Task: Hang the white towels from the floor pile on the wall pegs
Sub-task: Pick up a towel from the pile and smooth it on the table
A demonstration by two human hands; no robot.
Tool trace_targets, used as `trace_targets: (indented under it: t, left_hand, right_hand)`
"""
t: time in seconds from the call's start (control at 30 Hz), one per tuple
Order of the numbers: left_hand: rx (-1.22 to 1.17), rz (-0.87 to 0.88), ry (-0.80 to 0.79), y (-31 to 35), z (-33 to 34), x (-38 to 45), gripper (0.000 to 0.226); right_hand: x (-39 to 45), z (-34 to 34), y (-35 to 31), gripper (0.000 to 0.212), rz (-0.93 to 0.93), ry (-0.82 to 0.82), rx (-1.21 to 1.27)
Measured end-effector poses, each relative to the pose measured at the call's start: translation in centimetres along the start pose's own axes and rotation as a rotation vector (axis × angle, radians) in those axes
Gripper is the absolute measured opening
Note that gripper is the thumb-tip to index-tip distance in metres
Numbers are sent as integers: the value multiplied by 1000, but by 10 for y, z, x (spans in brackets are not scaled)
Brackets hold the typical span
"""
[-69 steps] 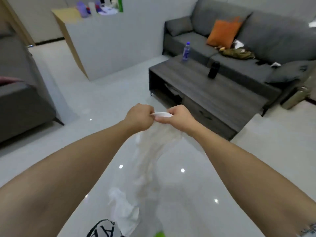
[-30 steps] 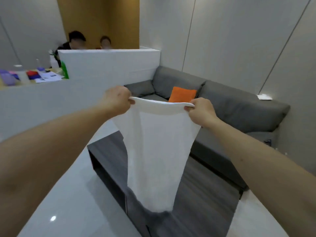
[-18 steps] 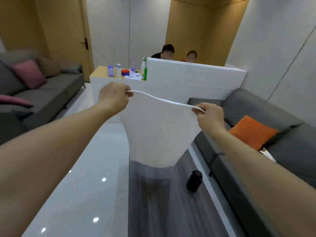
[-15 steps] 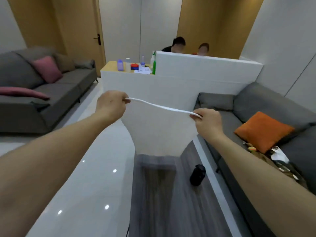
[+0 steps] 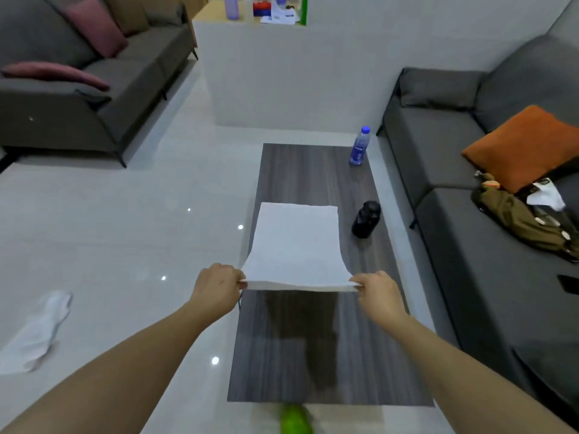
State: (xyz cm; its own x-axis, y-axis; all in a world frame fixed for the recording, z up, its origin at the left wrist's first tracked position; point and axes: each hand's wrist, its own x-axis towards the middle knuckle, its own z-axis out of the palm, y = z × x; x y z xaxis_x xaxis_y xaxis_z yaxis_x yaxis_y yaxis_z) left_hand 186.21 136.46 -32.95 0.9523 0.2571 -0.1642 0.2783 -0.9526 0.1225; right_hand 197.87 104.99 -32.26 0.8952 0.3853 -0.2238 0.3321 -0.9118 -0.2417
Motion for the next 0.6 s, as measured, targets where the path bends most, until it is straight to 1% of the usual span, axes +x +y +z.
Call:
trace_targets:
  t: [0.17, 0.3, 0.37, 0.47, 0.6]
  left_hand:
    - [-39, -24, -147, 0, 51, -62, 24]
    - [-55, -49, -190, -3, 73, -90, 22]
    - [-67, -68, -204, -3, 80, -92, 21]
    - [-87, -100, -246, 0, 90, -81, 19]
    - [-83, -131, -269, 0, 100, -33, 20]
  right_hand:
    - [-70, 42, 15, 20, 55, -60, 39]
    - [-102, 60, 24, 17, 168, -53, 83]
    - [-102, 66, 29, 18, 213, -37, 94]
    - [-90, 79, 36, 21, 241, -73, 98]
    - [-41, 94, 45, 18, 283, -102, 133]
